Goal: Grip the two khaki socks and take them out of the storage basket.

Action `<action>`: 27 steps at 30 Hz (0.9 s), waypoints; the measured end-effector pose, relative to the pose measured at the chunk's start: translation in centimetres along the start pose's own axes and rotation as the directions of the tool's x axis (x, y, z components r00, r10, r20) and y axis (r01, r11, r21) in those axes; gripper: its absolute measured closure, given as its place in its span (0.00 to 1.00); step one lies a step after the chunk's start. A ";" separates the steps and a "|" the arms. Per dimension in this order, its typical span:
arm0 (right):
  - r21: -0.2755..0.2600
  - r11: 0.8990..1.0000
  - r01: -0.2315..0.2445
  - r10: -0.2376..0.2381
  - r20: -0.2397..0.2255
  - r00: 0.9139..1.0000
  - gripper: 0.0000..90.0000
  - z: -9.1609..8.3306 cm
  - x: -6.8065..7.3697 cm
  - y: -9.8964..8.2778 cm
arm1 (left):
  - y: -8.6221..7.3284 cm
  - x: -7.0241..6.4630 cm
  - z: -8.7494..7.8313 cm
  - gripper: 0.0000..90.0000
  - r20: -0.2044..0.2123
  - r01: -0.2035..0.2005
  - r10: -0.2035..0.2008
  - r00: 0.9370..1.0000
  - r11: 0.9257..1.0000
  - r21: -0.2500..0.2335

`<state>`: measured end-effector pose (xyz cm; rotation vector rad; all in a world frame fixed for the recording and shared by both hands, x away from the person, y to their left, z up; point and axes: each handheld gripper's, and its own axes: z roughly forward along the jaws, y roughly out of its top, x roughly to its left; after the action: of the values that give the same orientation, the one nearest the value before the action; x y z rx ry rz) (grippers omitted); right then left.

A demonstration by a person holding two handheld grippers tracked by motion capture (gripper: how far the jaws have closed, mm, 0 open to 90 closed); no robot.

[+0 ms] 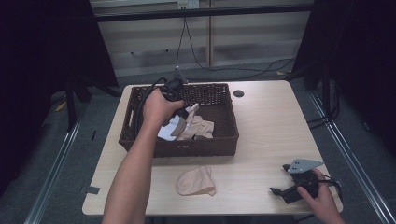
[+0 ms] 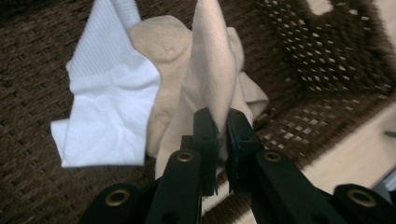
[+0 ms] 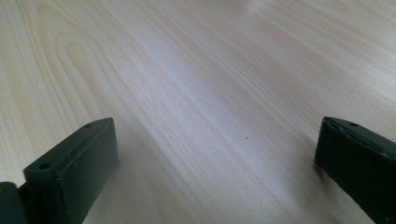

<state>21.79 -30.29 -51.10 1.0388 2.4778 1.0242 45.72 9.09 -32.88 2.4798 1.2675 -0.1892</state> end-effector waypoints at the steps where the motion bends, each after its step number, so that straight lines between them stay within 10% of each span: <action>1: 0.000 1.000 0.000 0.000 0.000 1.000 0.00 0.0 0.0 0.0 | 0.0 -0.1 -0.3 0.94 0.010 0.001 -0.001 1.000 1.000 -0.003; 27: -0.001 1.000 0.001 -0.001 0.001 1.000 0.00 0.0 0.0 0.0 | -0.2 -2.2 -6.0 0.93 0.052 -0.025 0.025 0.998 1.000 -0.001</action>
<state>21.79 -30.30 -51.10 1.0373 2.4767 1.0240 44.01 9.70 -26.73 2.4727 1.2150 -0.2457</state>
